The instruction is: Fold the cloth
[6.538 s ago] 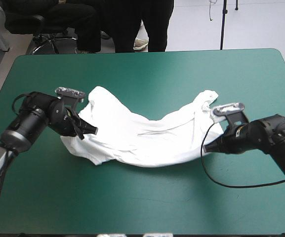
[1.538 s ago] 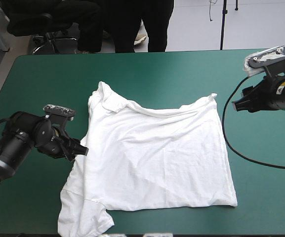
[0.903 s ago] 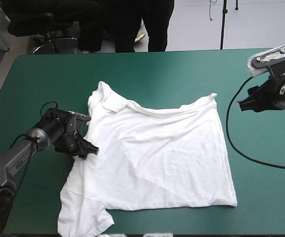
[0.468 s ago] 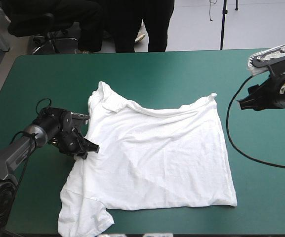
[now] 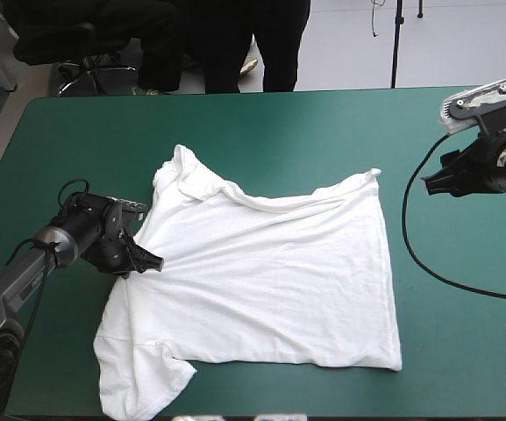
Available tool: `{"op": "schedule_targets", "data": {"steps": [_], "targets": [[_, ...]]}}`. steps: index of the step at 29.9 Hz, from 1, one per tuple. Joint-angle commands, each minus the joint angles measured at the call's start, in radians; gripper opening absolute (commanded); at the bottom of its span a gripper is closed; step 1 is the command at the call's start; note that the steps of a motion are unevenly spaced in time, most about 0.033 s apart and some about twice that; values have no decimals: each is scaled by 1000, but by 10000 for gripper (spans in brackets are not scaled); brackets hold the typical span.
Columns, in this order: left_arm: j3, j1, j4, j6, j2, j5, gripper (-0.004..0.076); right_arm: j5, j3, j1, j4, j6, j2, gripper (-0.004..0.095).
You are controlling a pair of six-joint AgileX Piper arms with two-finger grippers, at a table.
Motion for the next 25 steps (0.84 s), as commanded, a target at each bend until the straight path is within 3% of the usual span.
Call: {"op": "schedule_targets", "data": {"steps": [1,11,25], "targets": [[-53,41,129,-47,-64,0,-15,-56,-22,-6,-6,3,-20,577],[-250,202,240,-51,-36,-47,-15,-79,-22,-6,25,1,-20,577],[-618,325,270,-71,198,-11,-15,-132,-22,-6,44,-1,-7,577]]}}
